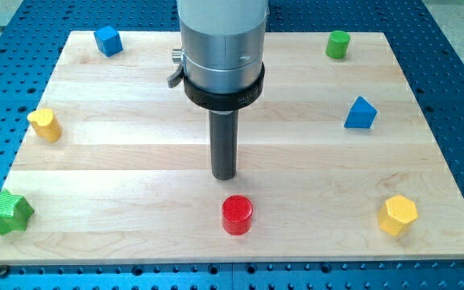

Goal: Move your arm slightly upwards

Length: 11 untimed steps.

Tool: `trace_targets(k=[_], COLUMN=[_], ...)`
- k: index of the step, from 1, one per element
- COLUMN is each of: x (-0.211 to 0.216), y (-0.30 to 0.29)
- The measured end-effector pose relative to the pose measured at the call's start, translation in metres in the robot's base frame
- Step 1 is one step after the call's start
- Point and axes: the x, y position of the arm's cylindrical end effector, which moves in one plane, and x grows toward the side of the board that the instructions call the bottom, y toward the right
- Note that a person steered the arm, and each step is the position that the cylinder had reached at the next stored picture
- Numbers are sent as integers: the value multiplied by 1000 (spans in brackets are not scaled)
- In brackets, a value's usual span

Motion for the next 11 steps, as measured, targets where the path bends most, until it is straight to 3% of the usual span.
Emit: trace_targets(k=[1,3,6,8,11], x=[5,-109,-110,-127,-120], y=[0,3,3,36,20])
